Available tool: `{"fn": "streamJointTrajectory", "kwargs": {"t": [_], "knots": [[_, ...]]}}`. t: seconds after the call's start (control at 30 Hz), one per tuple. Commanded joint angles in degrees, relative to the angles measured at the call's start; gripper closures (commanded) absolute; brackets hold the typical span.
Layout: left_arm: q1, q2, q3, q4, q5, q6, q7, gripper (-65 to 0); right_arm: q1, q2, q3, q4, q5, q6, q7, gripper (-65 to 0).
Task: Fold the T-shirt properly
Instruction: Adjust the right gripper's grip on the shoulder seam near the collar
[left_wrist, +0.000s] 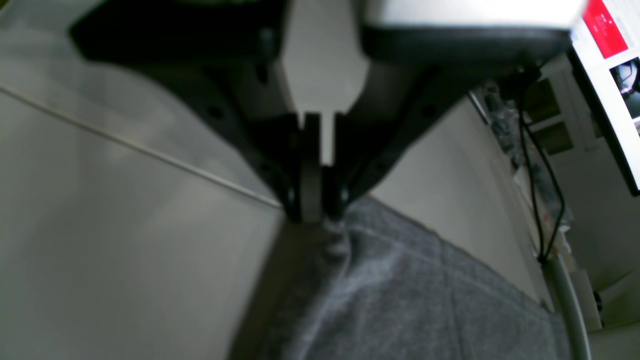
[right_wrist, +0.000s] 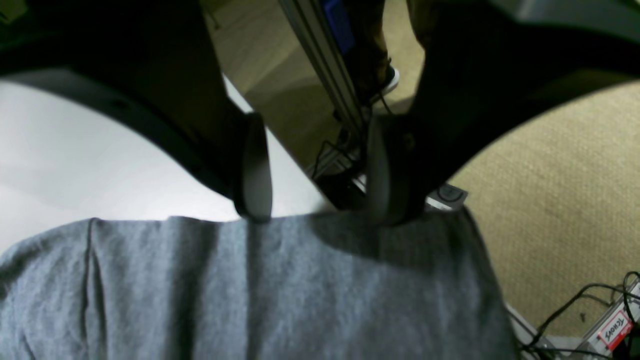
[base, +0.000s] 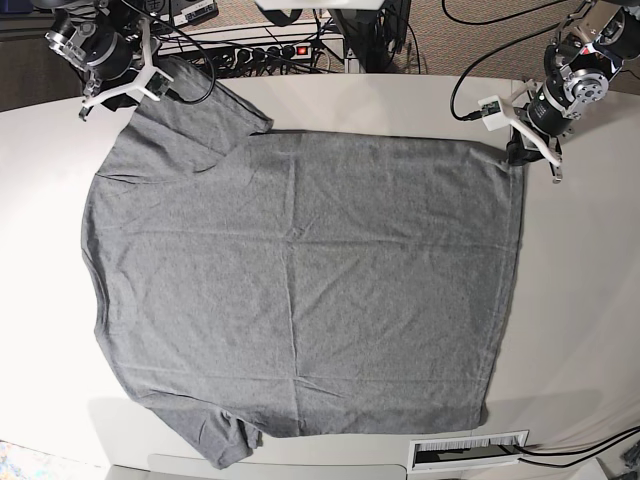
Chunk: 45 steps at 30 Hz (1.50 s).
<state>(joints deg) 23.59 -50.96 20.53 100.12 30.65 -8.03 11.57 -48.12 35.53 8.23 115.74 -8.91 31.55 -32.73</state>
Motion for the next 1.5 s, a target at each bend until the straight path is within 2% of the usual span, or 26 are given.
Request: {"fn": "streamJointTrajectory", "kwargs": {"t": [0.0, 0.57, 0.63, 0.77, 0.83, 1.1, 1.23, 1.47], "knots": [[1.01, -0.15, 0.72, -0.46, -1.70, -4.63, -0.74, 0.0, -0.28, 0.66, 0.33, 0.76, 0.13, -0.28, 0.98, -31.4], [1.01, -0.15, 0.72, -0.46, -1.70, -4.63, -1.09, 0.0, 3.54, 0.50, 0.33, -5.60, 0.52, -0.33, 3.26, -30.5], [1.01, -0.15, 0.72, -0.46, -1.70, -4.63, -1.09, 0.0, 3.52, 0.50, 0.33, -5.60, 0.52, -0.33, 3.32, -24.4], [1.03, -0.17, 0.72, -0.46, -1.70, -4.63, -1.07, 0.0, 3.52, 0.50, 0.33, -5.60, 1.81, -0.33, 1.29, -5.0], [1.03, -0.17, 0.72, -0.46, -1.70, -4.63, -1.07, 0.0, 3.52, 0.50, 0.33, -5.57, 4.39, -0.33, -1.40, 0.0], [1.05, -0.17, 0.72, -0.46, -1.70, -4.63, -0.92, 0.0, 3.50, 0.50, 0.35, -4.35, 11.19, -0.31, -7.06, 0.0], [1.36, -0.20, 0.72, -0.46, -1.70, -4.66, -0.48, 0.0, 3.48, 0.50, 0.35, 0.15, 14.60, -0.31, -12.44, 0.0], [1.68, -0.20, 0.72, -0.44, -1.70, -4.68, 0.13, 0.0, 3.34, 0.50, 0.35, 8.00, 15.17, -0.35, -15.47, 0.0]]}}
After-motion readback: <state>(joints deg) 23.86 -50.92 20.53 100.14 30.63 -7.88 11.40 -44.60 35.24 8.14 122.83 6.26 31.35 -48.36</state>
